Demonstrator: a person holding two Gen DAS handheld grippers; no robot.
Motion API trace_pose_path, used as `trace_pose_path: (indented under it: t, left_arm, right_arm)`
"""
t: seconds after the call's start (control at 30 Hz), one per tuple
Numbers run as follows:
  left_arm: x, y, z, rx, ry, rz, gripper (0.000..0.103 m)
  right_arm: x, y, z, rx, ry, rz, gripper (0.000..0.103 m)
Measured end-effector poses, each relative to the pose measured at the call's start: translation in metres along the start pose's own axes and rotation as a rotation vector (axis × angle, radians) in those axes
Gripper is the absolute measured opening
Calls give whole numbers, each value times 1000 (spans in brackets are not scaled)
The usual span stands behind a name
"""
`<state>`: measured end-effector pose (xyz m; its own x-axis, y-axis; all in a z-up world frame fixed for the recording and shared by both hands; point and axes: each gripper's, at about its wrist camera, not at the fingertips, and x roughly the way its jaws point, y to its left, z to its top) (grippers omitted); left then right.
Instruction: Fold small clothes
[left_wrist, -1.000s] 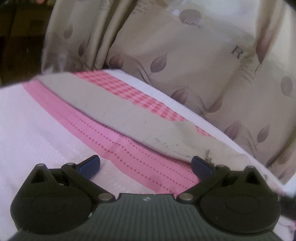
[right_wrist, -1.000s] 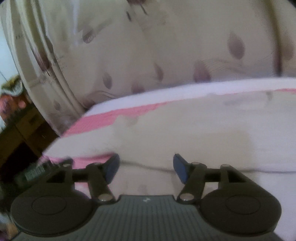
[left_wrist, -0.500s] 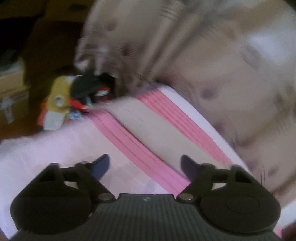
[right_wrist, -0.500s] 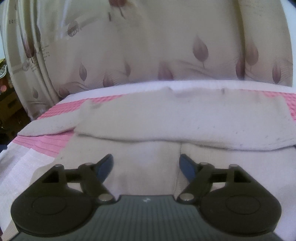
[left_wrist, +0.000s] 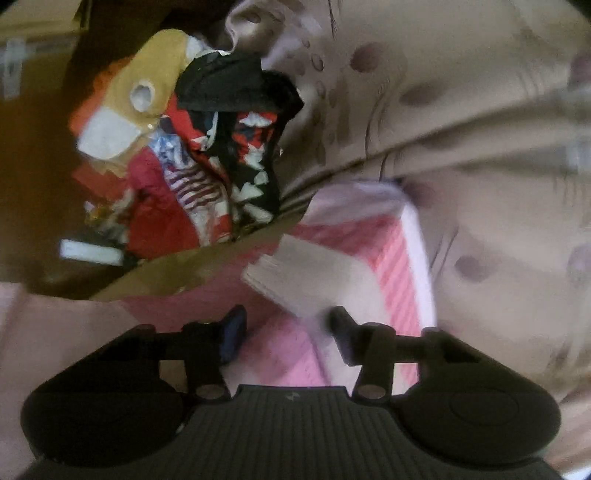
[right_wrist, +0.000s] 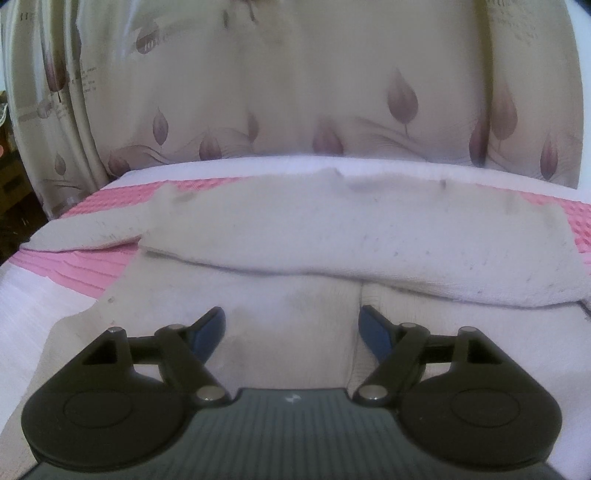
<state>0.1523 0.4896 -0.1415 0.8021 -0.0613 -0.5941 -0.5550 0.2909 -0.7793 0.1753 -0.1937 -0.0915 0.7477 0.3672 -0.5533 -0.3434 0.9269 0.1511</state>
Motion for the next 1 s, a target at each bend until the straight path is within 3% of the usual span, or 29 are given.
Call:
trace_pose_path:
  t: [0.03,0.07,0.1,0.17,0.23,0.37,0.57,0.7,0.87,1.0]
  left_arm:
    - [1,-3,1,21,-27,-18,29]
    - [1,-8,1,38,-53,-27,22]
    - [-2,-16,0,55,-81,-15,6]
    - [-16,-39,-8,91,-155,2,5]
    - [-38,-74,-24,163,-221,-47,5]
    - [-77,-159,-75,329,-245,-153,5]
    - [-104,-291,-185,478,-151,-327,5]
    - [-93,-364,-275,576,-30,-421,5]
    - [-52,-421,-388,714,107,-459,5]
    - [4,-430,-476,786,252,-429,5]
  right_arm:
    - [0,0,0,-3,2,-2,80]
    - [1,1,0,-6,3,-5,80]
    - [1,1,0,-8,4,-7,80]
    - [0,0,0,-4,2,-4,80]
    - [-1,-2,0,15,-8,2,80]
    - [-8,-16,0,106,-47,10,80]
    - [-38,-46,-5,305,-142,59,80]
    - [-66,-61,-11,324,-176,73,80]
    - [-101,-85,-21,299,-238,47,80]
    - [-112,-107,-32,304,-260,20,80]
